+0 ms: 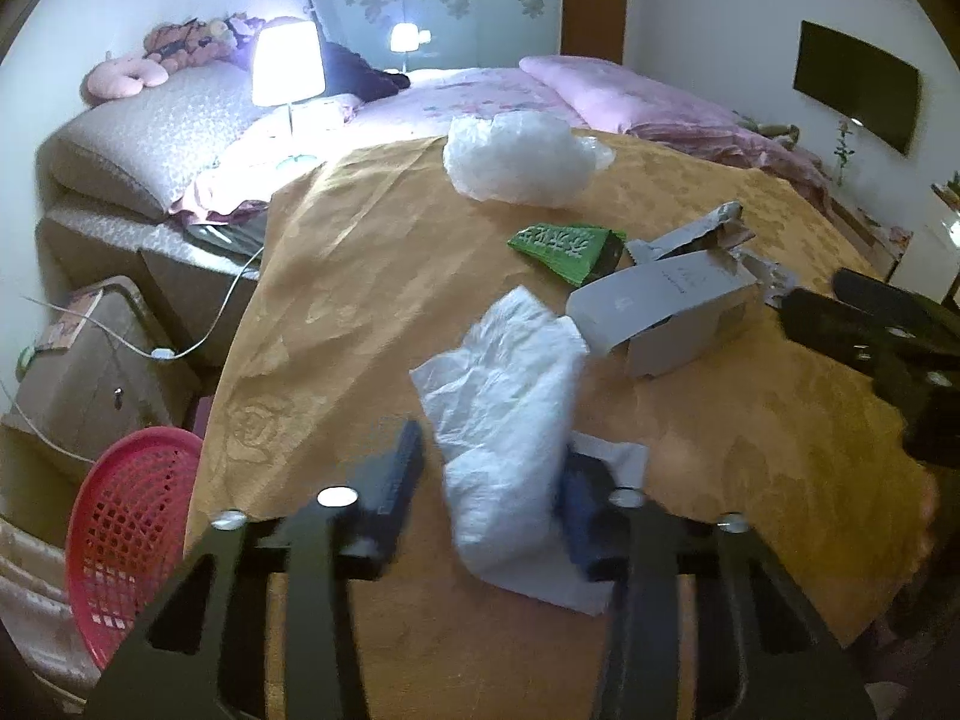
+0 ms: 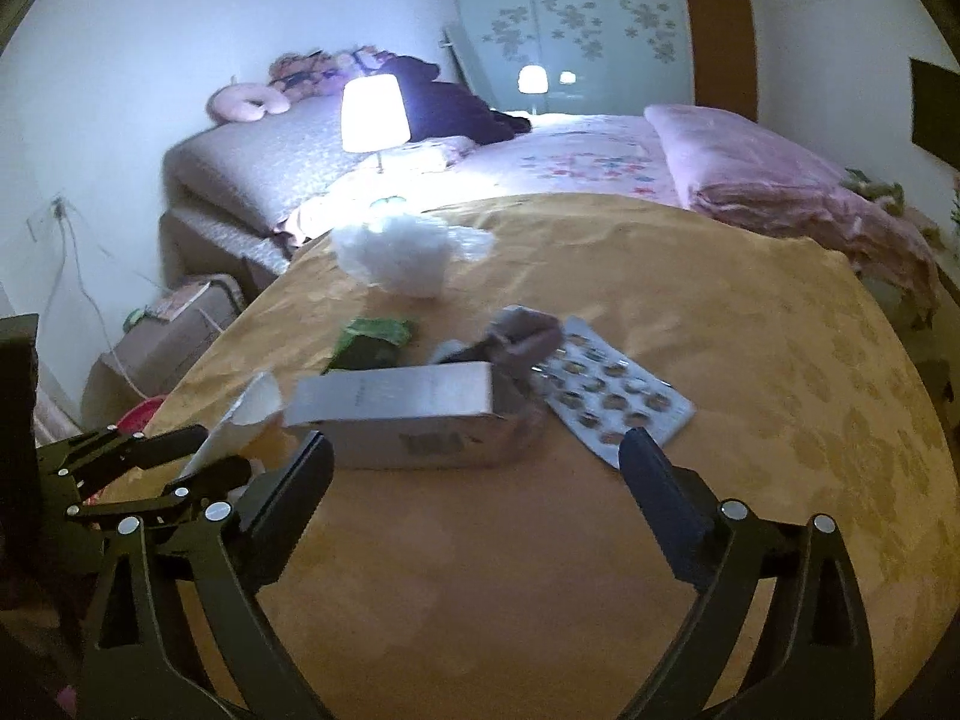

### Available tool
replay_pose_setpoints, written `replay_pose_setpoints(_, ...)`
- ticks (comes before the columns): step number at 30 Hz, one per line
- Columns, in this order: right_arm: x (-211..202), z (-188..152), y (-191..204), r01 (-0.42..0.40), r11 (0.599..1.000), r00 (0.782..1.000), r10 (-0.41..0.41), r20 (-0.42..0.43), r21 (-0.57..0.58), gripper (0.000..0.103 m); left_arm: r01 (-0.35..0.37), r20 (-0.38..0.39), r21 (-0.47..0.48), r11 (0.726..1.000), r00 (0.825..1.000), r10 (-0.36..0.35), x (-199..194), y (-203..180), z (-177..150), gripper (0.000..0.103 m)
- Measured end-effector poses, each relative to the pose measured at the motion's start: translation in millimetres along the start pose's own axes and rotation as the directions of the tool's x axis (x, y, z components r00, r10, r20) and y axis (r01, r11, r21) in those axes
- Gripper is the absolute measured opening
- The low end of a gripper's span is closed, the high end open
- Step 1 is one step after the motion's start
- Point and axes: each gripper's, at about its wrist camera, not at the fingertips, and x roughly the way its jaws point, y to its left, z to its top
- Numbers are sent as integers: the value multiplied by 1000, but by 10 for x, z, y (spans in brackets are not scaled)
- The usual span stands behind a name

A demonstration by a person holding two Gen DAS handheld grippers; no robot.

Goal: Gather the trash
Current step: 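Grasp the crumpled white paper sheet with the left tool, then grasp the white cardboard box with the right tool while the left tool holds the paper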

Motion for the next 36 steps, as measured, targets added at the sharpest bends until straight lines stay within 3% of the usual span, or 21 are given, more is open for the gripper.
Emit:
replay_pose_setpoints(5,156,74,154,-13,1000,999,12,-30,-29,94,26,-6,-19,999,1000,-26,-32,74,-14,16)
replay_pose_setpoints(27,571,235,467,46,990,994,-60,-95,-135,96,41,-6,-112,993,999,-42,-163,279,-29,15)
replay_pose_setpoints(36,580,251,478,19,990,993,-35,-114,-140,96,52,-7,-110,993,999,-53,-159,263,-30,15)
